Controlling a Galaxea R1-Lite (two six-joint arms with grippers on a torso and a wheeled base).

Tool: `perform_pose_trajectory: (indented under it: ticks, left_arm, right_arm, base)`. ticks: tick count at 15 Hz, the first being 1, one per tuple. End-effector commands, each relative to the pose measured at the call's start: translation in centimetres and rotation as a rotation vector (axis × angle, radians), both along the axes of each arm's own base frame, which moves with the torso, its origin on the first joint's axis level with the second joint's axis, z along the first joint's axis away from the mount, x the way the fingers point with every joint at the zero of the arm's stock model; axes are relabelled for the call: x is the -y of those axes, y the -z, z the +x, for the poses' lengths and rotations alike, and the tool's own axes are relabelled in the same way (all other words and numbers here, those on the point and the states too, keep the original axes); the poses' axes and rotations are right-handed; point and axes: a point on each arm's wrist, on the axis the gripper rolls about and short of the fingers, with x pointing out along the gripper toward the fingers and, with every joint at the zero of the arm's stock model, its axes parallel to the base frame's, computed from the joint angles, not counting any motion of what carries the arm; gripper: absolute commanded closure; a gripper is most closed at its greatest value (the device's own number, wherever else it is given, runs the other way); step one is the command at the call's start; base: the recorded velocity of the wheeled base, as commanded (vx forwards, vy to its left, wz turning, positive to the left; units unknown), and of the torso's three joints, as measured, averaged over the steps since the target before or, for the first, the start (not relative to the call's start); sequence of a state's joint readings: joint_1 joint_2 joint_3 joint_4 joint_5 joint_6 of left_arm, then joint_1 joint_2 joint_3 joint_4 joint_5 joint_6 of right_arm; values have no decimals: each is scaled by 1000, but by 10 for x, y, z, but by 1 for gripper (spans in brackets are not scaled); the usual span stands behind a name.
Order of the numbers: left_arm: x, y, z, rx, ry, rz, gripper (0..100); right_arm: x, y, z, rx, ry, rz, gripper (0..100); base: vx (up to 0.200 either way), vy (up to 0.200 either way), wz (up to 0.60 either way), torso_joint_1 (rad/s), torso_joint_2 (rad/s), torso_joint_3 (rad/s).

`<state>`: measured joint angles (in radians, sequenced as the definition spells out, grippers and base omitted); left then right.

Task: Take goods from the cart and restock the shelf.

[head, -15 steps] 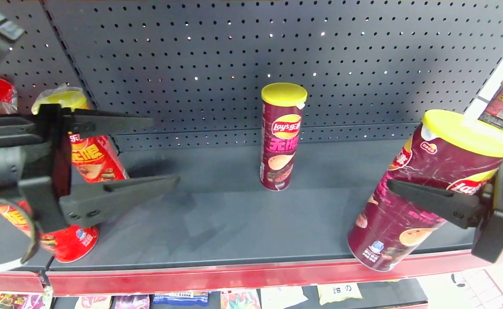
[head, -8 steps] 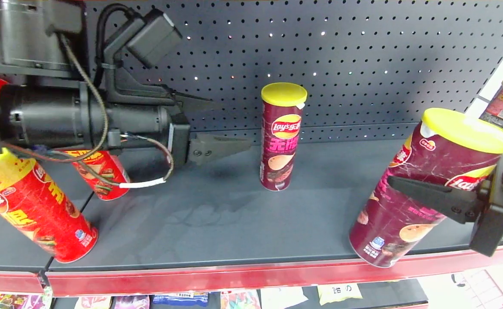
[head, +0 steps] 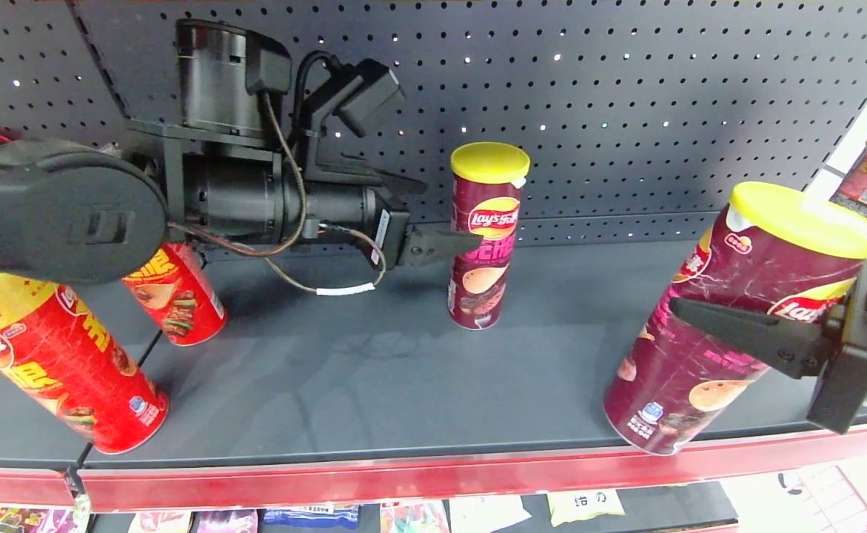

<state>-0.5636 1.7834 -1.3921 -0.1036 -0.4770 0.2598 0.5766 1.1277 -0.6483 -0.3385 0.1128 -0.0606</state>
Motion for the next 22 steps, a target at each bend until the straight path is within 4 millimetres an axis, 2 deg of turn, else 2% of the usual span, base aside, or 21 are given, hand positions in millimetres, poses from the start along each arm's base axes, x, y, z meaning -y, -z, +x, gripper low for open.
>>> perform_pose_trajectory:
  ticks: [1, 8, 13, 14, 19, 20, 22]
  left_arm:
    - [14, 6, 4, -12, 28, 5, 0]
    - [35, 7, 31, 17, 24, -10, 0]
    - [45, 11, 28, 10, 45, -6, 0]
    - [48, 13, 30, 11, 36, -2, 100]
    - [52, 11, 29, -7, 33, -18, 100]
    - [53, 9, 25, -16, 37, -27, 100]
    - [41, -4, 7, -35, 46, -52, 100]
  right_arm:
    - [0, 0, 1, -1, 2, -1, 100]
    - [0, 0, 2, -2, 2, 0, 100]
    - [-1, -1, 2, -2, 2, 2, 100]
    - [-1, -1, 2, -1, 2, 1, 100]
    - [1, -1, 3, -1, 13, 1, 100]
    - [2, -1, 3, 0, 18, 1, 100]
    - [1, -5, 3, 11, 18, 10, 100]
  base:
    - [0, 0, 0, 0, 0, 0]
    - [0, 0, 0, 0, 0, 0]
    - [0, 0, 0, 0, 0, 0]
    - [0, 0, 0, 0, 0, 0]
    - [0, 0, 0, 0, 0, 0]
    - [0, 0, 0, 0, 0, 0]
    - [0, 0, 0, 0, 0, 0]
